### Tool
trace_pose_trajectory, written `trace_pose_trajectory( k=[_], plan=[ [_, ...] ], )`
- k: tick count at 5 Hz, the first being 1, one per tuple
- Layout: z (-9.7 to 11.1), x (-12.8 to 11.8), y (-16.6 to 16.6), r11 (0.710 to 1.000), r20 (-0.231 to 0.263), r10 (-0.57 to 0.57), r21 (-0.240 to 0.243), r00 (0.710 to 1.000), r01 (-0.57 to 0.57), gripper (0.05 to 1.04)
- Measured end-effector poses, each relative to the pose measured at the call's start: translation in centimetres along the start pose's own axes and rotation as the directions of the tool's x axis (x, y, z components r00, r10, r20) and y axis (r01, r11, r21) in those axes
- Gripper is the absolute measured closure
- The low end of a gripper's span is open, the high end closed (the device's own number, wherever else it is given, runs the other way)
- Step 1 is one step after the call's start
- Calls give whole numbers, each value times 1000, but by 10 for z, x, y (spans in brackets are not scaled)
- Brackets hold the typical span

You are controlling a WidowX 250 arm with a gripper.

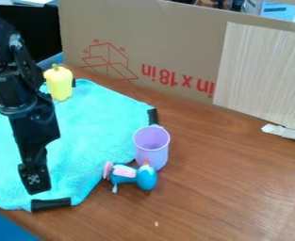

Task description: Move the yellow object from the cloth to the table

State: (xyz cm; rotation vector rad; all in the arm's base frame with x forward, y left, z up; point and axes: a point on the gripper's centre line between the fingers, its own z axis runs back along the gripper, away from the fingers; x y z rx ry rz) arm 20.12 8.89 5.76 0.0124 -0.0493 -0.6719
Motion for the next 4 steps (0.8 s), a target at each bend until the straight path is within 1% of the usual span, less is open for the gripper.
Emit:
trace_pose_trajectory(
  k=[1, 2, 3, 4],
  plan=[
    [-3, 0, -2, 1000, -2, 2, -16, 1000, -2, 82],
    [7, -2, -10, 999, 34, -4, -41, 999, 5, 82],
    [11, -1, -12, 999, 49, -11, -42, 999, 14, 82],
    [12, -1, 5, 999, 68, 51, -14, 996, -50, 83]
  ],
)
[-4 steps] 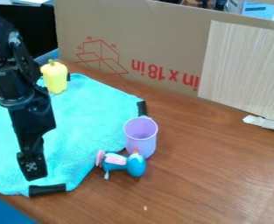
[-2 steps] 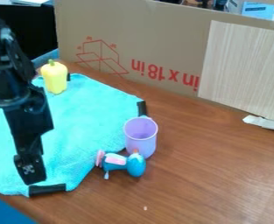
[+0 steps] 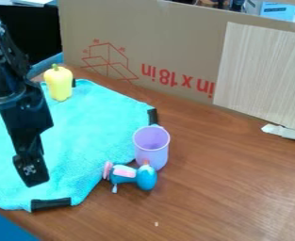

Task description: Move the yellow object from the cloth to the table

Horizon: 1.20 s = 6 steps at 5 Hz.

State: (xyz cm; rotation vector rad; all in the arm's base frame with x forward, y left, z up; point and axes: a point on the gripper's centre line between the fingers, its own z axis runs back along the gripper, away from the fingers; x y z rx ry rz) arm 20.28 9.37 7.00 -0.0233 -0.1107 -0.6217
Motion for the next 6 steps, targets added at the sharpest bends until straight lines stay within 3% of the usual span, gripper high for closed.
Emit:
trace_pose_trajectory(
  k=[2, 5, 6],
  plan=[
    [-9, 6, 61, 977, 9, 209, 50, 978, -210, 82],
    [18, 24, 133, 902, 96, 422, 54, 901, -428, 82],
    [21, 22, 149, 852, 97, 498, 131, 862, -507, 82]
  ],
)
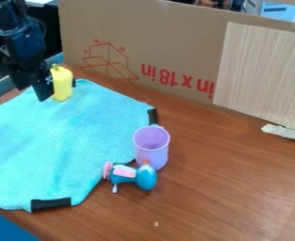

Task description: Move the yellow object from the cloth to the table

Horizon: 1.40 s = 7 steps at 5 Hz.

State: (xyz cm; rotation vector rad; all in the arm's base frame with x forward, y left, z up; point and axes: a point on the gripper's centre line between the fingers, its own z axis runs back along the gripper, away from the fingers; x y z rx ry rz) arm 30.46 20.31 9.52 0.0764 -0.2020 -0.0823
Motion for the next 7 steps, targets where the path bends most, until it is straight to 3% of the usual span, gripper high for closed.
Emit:
trace_pose_trajectory(
  k=[1, 2, 7],
  plan=[
    [-5, 11, 7, 997, -12, 42, 64, 999, -41, 82],
    [-5, 20, 17, 993, -1, 82, 86, 997, -82, 82],
    [-19, 57, 45, 973, -40, 218, 82, 975, -215, 82]
  ],
)
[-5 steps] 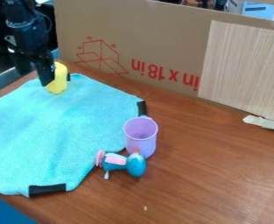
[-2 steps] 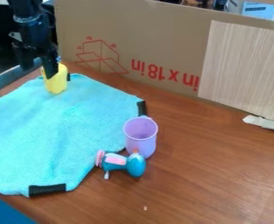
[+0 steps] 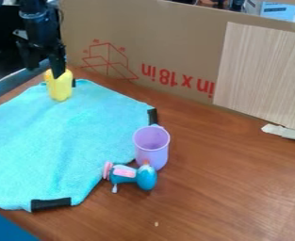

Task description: Move the yellow object from the cloth to the table

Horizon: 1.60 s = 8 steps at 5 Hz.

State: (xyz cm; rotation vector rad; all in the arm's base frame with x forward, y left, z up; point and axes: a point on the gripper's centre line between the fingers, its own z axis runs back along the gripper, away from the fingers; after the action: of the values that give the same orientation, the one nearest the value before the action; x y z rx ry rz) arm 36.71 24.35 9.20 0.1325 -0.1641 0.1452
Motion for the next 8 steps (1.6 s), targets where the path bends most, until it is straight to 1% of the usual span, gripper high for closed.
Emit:
trace_pose_trajectory(
  k=[1, 2, 3, 4, 5, 6, 7, 8],
  plan=[
    [-1, 8, -6, 1000, 0, -12, -5, 1000, 12, 124],
    [0, 12, -12, 1000, 11, -17, -7, 1000, 17, 400],
    [1, 19, -19, 1000, 31, -26, 4, 999, 26, 705],
    [1, 23, -27, 999, 37, -34, 16, 999, 33, 925],
    [1, 27, -33, 999, 41, -43, 24, 998, 42, 1004],
    [0, 29, -46, 998, 43, -67, 5, 997, 66, 1006],
    [4, 25, -65, 994, 36, -96, -57, 995, 98, 1006],
    [18, 22, -104, 973, 53, -182, -136, 982, 188, 1006]
  ],
)
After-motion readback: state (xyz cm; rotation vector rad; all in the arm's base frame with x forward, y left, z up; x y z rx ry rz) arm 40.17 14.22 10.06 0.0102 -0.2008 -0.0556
